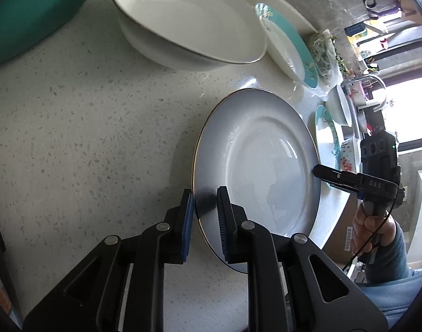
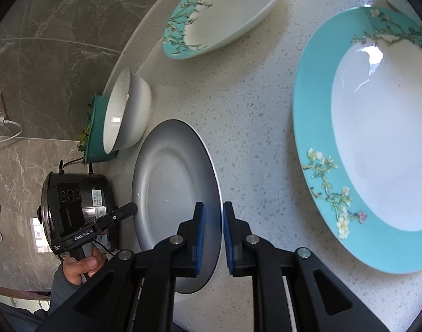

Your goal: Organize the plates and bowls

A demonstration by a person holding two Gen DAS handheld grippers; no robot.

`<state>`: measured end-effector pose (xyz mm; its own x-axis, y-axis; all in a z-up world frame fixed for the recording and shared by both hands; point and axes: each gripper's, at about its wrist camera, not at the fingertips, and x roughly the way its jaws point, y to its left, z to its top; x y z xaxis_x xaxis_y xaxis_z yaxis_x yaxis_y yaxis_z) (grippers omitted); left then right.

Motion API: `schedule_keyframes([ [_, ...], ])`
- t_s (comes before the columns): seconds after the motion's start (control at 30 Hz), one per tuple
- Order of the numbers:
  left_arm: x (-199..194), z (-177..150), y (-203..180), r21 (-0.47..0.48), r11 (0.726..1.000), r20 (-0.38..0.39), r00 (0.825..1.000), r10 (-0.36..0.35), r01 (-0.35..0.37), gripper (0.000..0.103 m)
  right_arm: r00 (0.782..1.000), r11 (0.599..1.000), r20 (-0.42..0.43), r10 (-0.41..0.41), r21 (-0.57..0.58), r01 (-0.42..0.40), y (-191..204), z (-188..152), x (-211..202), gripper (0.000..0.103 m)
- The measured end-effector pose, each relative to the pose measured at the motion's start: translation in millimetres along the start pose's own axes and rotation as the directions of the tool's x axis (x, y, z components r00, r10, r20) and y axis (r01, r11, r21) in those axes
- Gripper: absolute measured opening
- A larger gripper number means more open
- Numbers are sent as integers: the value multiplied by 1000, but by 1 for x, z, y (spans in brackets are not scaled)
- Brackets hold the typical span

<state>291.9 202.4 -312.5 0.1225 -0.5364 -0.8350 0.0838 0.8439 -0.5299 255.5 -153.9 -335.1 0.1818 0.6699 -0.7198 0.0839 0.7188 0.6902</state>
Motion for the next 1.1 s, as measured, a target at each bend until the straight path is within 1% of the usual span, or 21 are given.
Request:
schedule_keyframes([
  [0.3,-33,-20,-29,42,999,56,998,12,-15,14,1000,999,23,12,-38,-12,8,-17,-23,16],
  [0.43,-45,-38,-44,49,999,78,997,17,-20,14,999,998,35,15,-69,-12,12,-29,-38,16],
  [0.57,-49,-60,-59,51,998,85,996,21,-25,14,999,996,41,15,-87,-12,12,-43,-52,16],
  [0.73,-39,-86,-77,55,998,88,996,31,-36,15,999,996,38,10,-84,-7,-3,-59,-61,16],
  [0.83,-28,-93,-76,56,997,86,996,38,-43,15,999,997,38,1,-81,2,-14,-64,-59,17],
  [0.9,-16,-96,-75,57,997,76,996,52,-56,15,999,997,35,-4,-78,6,-24,-66,-54,17],
  [1.1,12,-92,-76,52,995,89,993,81,-85,15,999,998,36,-25,-60,27,-44,-65,-42,17],
])
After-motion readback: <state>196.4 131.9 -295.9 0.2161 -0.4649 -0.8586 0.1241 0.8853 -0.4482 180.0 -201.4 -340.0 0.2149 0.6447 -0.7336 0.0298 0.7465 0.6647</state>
